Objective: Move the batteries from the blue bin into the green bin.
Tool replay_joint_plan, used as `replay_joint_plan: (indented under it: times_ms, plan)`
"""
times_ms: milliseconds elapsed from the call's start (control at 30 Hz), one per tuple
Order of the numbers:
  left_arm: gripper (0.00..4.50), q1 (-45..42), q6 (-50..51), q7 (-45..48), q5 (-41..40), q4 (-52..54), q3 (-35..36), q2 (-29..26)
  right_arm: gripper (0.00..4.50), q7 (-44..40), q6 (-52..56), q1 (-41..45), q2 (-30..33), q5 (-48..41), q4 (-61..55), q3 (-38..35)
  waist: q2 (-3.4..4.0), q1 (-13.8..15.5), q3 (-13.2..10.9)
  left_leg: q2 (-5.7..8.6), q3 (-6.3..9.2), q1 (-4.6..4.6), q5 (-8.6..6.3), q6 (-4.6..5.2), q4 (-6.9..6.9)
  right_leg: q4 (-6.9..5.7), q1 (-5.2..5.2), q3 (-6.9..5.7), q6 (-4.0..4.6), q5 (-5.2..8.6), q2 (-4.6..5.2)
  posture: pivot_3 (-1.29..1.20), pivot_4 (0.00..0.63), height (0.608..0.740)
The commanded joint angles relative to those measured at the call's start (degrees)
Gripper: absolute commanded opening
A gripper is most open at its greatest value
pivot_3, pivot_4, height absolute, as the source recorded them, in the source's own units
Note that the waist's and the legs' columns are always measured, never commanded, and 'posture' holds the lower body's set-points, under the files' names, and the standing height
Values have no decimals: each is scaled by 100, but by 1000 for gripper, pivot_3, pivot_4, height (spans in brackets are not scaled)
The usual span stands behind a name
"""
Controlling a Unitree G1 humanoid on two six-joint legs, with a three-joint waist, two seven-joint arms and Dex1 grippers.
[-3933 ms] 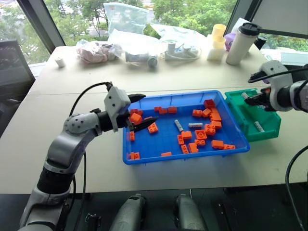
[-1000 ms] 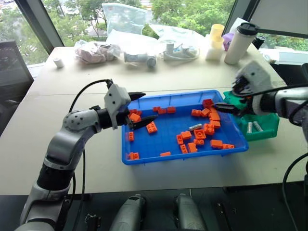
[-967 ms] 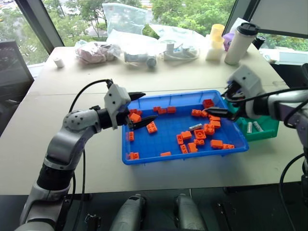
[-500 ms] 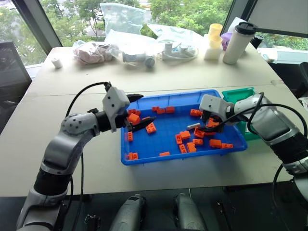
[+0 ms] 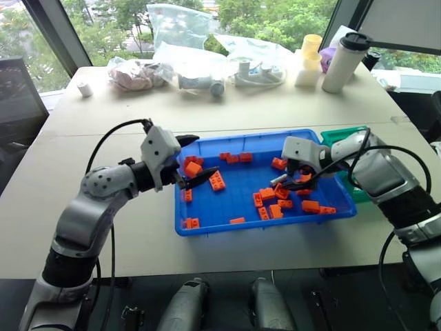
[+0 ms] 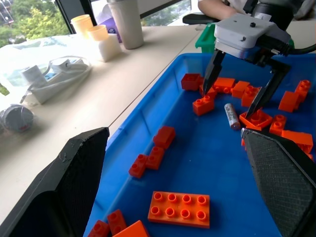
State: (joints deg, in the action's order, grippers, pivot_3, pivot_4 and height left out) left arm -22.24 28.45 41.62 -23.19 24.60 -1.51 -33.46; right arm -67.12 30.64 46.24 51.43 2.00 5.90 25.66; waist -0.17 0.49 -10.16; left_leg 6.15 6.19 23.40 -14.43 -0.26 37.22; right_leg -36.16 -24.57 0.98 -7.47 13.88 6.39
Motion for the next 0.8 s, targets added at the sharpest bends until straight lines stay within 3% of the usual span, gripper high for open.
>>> replay_joint_plan:
  times_ms: [33, 367, 800]
  plan:
    - [4500, -65, -49, 22, -26, 129, 74, -43, 4450, -77, -51, 238, -7, 16, -295, -330, 0, 3, 0, 0, 0, 0, 0, 0, 0, 0, 0, 0, 0, 0, 0, 0, 150, 740]
    - [4500, -126, -111, 102, 57, 39, 3, -52, 4450, 359, -60, 249, -496, 363, 106, -327, 0, 6, 0, 1, 0, 0, 1, -1, 0, -1, 0, 0, 0, 0, 2, 0, 150, 740]
    - [4500, -34, -44, 71, 22, 155, 61, -81, 4450, 204, -454, -643, -175, 224, -920, -732, 0, 4, 0, 1, 0, 0, 1, -1, 0, -1, -1, 0, 0, 0, 1, 0, 150, 740]
